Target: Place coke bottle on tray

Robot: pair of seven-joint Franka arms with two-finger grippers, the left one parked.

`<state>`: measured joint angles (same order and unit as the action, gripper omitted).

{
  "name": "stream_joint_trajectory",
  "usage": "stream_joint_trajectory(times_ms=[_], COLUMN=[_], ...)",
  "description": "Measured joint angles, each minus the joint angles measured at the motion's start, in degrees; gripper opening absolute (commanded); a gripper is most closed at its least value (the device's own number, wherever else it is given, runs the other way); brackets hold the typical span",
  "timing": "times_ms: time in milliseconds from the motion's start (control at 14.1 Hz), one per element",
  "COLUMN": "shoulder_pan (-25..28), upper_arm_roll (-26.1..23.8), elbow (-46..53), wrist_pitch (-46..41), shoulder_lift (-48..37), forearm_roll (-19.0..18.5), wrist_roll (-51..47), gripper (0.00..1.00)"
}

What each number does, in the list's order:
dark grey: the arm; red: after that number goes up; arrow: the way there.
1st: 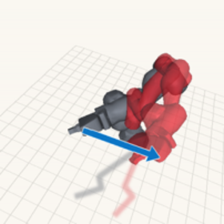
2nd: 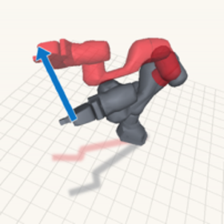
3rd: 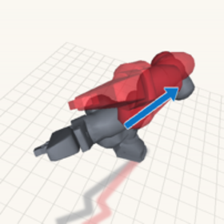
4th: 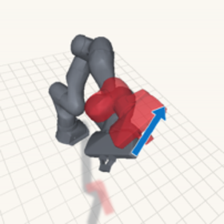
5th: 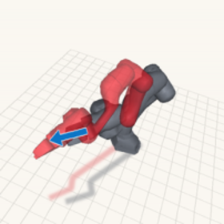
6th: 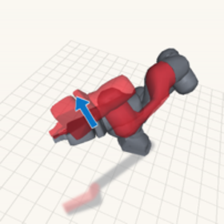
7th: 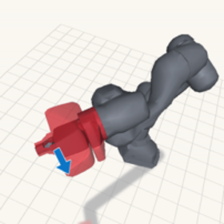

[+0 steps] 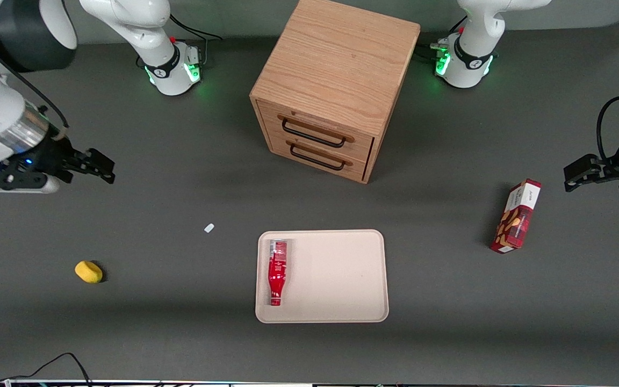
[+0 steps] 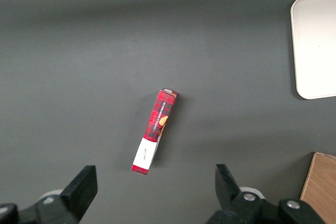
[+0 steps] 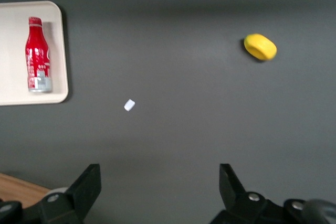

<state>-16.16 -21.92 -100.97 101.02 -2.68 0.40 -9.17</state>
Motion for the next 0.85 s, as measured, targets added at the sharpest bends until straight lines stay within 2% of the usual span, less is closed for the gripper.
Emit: stream_joint_trajectory(times_ms=[850], shoulder_pan=[-1.08], upper_arm_roll=[-0.05], elbow=[-2.41], wrist_pitch=[0.04], shoulder_lift=[-0.44], forearm_roll=[0.57], wrist_roll=[-3.08], gripper=[1.0])
